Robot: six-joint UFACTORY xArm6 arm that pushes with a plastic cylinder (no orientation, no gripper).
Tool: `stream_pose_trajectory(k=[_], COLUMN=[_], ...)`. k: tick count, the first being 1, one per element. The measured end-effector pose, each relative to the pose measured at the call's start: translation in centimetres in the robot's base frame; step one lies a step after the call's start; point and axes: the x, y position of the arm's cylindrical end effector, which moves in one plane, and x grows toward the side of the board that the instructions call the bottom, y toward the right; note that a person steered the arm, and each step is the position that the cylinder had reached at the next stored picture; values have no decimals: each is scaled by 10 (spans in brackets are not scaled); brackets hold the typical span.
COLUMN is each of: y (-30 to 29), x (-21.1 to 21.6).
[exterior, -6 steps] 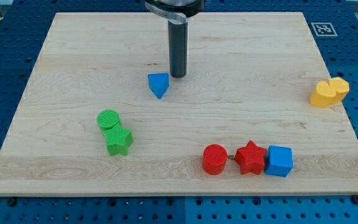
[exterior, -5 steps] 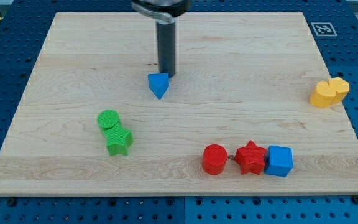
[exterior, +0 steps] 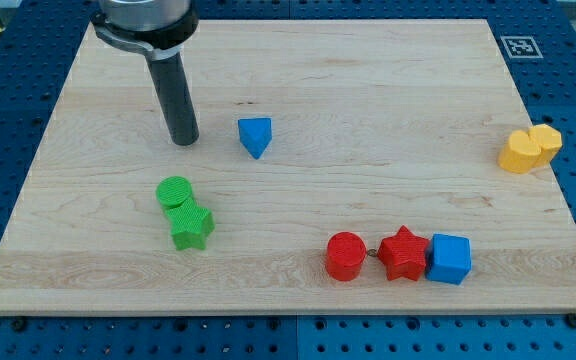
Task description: Move the blue triangle to the blue cube
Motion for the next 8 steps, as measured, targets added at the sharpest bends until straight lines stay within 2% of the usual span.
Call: stream_pose_trajectory(k=[3, 4, 6, 8], y=[0, 20, 102, 239], x=[2, 2, -4, -3])
